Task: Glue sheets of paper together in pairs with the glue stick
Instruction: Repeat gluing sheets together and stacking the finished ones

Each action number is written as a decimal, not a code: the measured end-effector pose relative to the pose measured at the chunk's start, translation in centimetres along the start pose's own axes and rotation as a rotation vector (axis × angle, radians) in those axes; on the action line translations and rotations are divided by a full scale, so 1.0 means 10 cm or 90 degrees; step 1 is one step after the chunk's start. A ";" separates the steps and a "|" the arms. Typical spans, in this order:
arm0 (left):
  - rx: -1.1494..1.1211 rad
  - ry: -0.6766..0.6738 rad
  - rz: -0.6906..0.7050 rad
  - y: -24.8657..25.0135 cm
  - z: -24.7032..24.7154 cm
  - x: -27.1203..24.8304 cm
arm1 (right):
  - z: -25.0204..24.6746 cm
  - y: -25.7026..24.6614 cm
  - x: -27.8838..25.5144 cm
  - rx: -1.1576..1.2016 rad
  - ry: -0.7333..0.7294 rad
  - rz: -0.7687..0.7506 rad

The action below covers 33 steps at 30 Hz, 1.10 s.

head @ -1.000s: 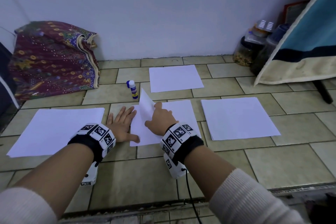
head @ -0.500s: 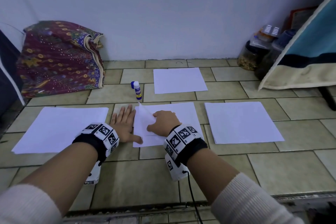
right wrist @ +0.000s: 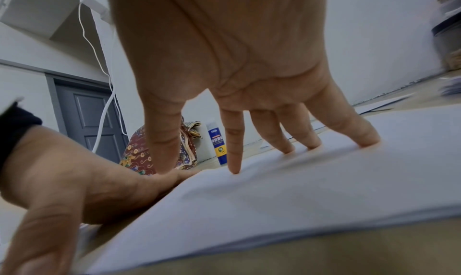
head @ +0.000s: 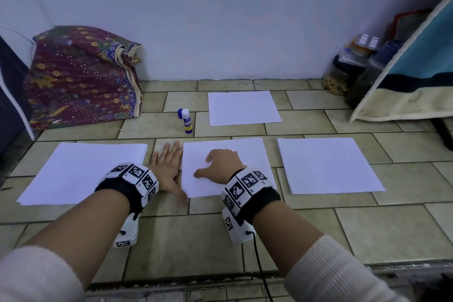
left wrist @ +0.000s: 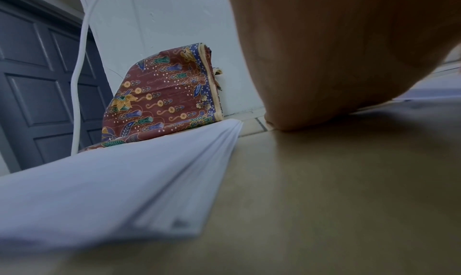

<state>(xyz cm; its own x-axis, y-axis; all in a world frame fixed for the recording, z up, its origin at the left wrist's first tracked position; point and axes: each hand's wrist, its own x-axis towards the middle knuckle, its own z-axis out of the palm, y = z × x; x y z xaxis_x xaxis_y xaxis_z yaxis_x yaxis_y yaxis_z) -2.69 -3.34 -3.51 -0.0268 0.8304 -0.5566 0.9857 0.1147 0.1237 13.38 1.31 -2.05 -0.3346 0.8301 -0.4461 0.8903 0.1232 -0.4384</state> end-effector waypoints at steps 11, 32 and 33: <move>-0.223 0.046 -0.052 0.02 -0.02 0.11 | 0.02 0.00 0.06 -0.011 0.001 0.005; -0.189 0.033 -0.018 -0.07 -0.01 0.13 | 0.02 -0.04 0.04 -0.157 -0.049 -0.003; -0.186 0.029 -0.018 -0.08 -0.01 0.14 | 0.02 -0.04 0.06 -0.159 -0.056 -0.004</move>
<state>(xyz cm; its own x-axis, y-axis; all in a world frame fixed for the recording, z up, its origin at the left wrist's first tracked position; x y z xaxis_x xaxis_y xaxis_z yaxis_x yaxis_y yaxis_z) -3.49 -2.23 -4.31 -0.0678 0.8475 -0.5265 0.8950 0.2849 0.3433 12.76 1.64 -2.35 -0.3556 0.7802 -0.5146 0.9333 0.2674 -0.2396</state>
